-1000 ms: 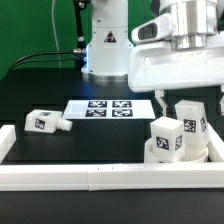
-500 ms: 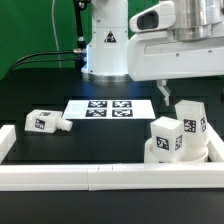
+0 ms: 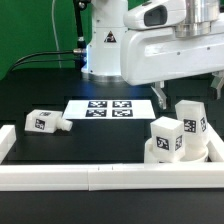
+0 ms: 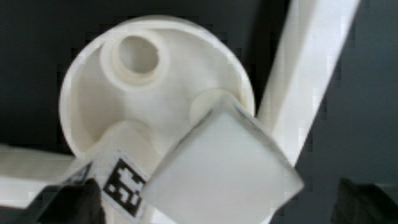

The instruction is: Assemble stool

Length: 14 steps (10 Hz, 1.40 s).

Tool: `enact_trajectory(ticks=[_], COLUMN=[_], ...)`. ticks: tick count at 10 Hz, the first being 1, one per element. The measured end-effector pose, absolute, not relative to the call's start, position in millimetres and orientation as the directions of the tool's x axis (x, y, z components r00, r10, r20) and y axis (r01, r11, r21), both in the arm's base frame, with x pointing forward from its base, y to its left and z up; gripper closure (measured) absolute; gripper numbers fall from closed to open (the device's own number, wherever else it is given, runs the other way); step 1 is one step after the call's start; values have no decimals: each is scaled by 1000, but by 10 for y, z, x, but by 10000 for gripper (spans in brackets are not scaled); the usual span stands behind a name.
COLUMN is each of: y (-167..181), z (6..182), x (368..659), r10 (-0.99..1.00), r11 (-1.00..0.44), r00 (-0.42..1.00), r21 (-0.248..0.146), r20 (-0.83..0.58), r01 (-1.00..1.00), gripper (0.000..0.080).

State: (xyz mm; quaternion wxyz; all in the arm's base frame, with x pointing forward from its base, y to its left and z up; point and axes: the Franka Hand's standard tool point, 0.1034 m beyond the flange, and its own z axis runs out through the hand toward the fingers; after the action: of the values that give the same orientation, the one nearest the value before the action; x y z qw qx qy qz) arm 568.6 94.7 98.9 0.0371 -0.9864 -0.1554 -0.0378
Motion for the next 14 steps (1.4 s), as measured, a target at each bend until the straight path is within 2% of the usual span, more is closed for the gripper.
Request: enact_trajectory(ticks=[3,5,8,9,11,12,13,14], y=[897,951,1073,1140,1109,1106,1106,1107], z=[987,940,814,819,815,814,814,813], x=[5693,5722,5709,5709,5712,5713,5713,5712], r10=[482,650,723,695,665,664,640,556], r11=[-873,-759,-690,-719,-746,-747,-768,-830], r00=[871,757,689,717,745,745,766,829], r21=[-31,6,20,20,18,18,15,8], r20=[89,70,53,57,57,57,58,59], r01=[486,651,723,695,665,664,641,557], gripper=[151,151,151,151,412,412,466,466])
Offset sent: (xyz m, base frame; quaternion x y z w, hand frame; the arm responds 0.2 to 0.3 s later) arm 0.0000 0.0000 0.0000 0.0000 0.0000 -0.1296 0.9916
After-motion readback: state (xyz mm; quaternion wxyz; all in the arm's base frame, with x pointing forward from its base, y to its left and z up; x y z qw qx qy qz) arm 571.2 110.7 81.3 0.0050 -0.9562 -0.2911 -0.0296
